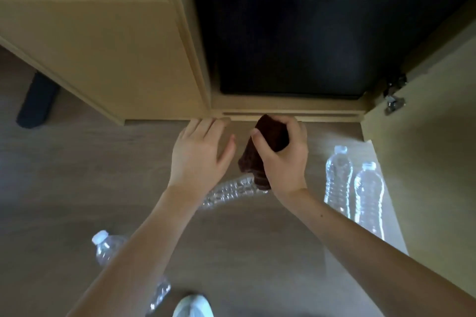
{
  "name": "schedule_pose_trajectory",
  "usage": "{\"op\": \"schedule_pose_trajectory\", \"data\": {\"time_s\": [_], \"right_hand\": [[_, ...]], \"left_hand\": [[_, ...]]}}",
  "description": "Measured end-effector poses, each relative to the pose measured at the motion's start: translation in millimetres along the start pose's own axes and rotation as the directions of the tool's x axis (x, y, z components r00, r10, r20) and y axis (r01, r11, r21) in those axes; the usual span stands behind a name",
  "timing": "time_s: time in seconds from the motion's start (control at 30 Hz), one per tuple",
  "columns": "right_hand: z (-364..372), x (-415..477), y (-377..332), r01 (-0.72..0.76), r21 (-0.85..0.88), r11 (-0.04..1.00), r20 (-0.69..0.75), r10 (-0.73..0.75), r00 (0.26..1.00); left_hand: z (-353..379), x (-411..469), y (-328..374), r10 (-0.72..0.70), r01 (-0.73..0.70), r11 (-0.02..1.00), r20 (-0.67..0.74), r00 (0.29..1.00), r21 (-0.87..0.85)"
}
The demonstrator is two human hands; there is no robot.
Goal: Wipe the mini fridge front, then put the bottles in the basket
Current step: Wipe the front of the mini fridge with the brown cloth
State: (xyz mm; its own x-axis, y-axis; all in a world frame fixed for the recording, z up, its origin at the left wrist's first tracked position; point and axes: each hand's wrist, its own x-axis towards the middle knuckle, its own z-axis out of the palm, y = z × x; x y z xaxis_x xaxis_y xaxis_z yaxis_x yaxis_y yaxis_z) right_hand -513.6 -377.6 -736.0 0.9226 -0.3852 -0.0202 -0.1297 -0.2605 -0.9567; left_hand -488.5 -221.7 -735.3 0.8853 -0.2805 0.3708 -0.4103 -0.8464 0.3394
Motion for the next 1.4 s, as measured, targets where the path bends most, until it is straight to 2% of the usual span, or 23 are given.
{"op": "schedule_pose_trajectory", "data": {"time_s": [0.2, 0.33, 0.43, 0.63, 0.8, 0.93, 1.03, 1.23, 1.4], "right_hand": [[-71.4, -57.8, -132.7, -0.077, -0.131, 0.988, 0.058, 0.085, 0.995], [-121.3, -85.6, -260.3, -0.032, -0.268, 0.963, 0.055, 0.048, 0.997], [-159.7, -96.3, -365.3, -0.027, -0.325, 0.945, 0.046, 0.045, 0.998], [-220.7, -118.2, -563.9, 0.018, -0.311, 0.950, 0.036, -0.007, 0.999], [-247.8, -135.2, -674.2, 0.135, -0.316, 0.939, 0.089, -0.113, 0.990], [-254.9, -149.1, -722.9, 0.213, -0.281, 0.936, 0.093, -0.194, 0.977], [-254.5, -160.9, -734.7, 0.239, -0.247, 0.939, 0.077, -0.227, 0.971], [-255.0, -163.1, -735.6, 0.249, -0.192, 0.949, 0.184, -0.214, 0.959], [-250.6, -154.3, -744.3, 0.285, -0.166, 0.944, 0.274, -0.234, 0.933]], "left_hand": [[-137.1, -6.3, 57.1, 0.030, -0.032, 0.999, 0.112, 0.993, 0.017], [-262.1, 28.6, 93.0, 0.105, -0.108, 0.994, 0.182, 0.978, 0.010], [-362.8, 53.4, 127.0, 0.091, -0.093, 0.996, 0.197, 0.976, 0.002], [-551.4, 93.3, 186.2, 0.038, -0.037, 0.999, 0.162, 0.986, -0.013], [-670.9, 117.0, 216.8, 0.045, -0.044, 0.999, 0.059, 0.997, -0.011], [-729.3, 123.8, 230.5, 0.050, -0.049, 0.999, -0.035, 0.998, 0.019], [-745.4, 116.3, 232.8, 0.035, -0.032, 0.998, -0.062, 0.997, 0.047], [-753.4, 92.7, 238.1, -0.170, 0.179, 0.982, -0.127, 0.977, 0.060], [-758.4, 88.1, 244.1, -0.243, 0.259, 0.963, -0.172, 0.955, 0.074]]}}
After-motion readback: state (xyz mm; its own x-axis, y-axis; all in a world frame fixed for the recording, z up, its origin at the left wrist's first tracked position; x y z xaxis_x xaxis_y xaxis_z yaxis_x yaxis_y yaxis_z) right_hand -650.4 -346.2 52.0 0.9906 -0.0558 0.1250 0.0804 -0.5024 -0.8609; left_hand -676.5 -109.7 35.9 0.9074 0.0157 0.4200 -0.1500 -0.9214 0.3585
